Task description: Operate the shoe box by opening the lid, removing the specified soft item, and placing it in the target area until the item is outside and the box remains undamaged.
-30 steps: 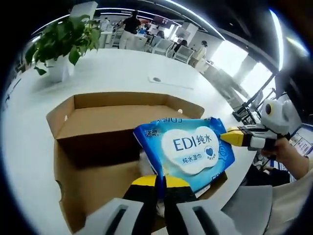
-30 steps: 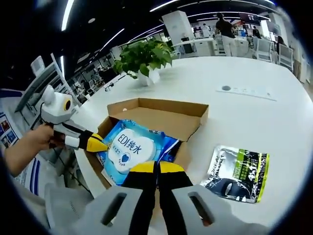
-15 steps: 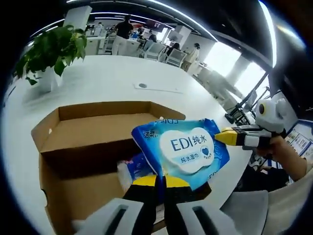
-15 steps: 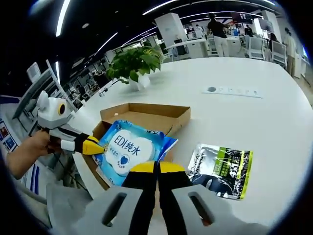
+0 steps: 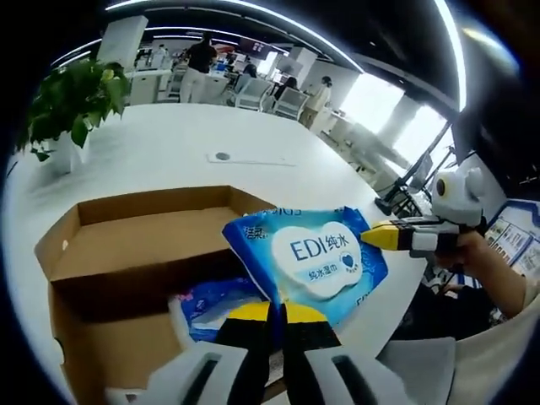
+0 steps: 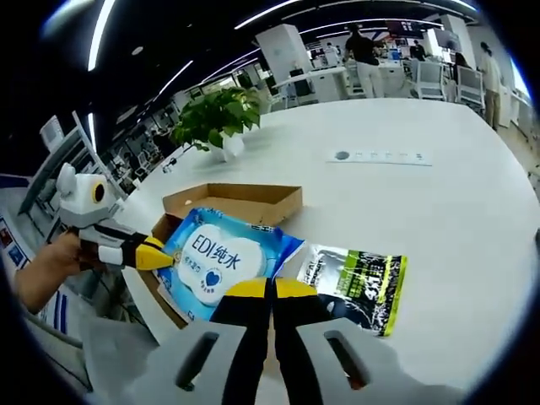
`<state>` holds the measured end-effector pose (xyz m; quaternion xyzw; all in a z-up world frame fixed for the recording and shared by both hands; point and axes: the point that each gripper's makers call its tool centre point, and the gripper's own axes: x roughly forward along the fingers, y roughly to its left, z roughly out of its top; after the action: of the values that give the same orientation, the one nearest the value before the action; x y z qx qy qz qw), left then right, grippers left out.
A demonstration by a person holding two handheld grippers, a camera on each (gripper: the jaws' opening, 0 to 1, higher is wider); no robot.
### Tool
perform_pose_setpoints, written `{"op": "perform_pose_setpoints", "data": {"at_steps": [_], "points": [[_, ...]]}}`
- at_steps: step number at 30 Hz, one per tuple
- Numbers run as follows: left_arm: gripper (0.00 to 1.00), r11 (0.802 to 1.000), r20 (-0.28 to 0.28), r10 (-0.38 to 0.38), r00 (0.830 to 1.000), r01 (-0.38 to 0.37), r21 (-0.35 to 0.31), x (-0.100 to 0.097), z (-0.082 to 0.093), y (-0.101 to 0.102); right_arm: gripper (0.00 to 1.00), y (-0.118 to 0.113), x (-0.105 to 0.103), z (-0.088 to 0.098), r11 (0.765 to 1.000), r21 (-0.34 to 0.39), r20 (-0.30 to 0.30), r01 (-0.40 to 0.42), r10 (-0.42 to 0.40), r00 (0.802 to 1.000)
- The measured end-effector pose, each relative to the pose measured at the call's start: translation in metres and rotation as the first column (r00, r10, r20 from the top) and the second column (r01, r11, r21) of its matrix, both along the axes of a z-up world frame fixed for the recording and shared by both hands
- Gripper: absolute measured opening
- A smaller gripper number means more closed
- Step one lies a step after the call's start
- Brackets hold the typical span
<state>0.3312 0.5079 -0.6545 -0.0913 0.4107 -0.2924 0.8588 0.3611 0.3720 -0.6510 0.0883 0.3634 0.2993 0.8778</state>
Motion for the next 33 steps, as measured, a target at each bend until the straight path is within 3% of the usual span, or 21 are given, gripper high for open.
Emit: {"op": "perform_pose_setpoints", "data": {"at_steps": [19, 33], "points": [[0.02, 0.998, 0.018, -0.068, 0.997, 0.069, -0.015, 0.009, 0.003, -0.056, 0.0, -0.057, 0.002, 0.0, 0.997, -0.01, -0.014, 0.077, -0.077, 0.997], [0.02, 0.994, 0.009, -0.105, 0.994, 0.105, -0.011, 0.024, -0.01, -0.084, 0.0, -0.085, 0.012, -0.011, 0.993, -0.027, -0.035, 0.116, -0.117, 0.992]]}}
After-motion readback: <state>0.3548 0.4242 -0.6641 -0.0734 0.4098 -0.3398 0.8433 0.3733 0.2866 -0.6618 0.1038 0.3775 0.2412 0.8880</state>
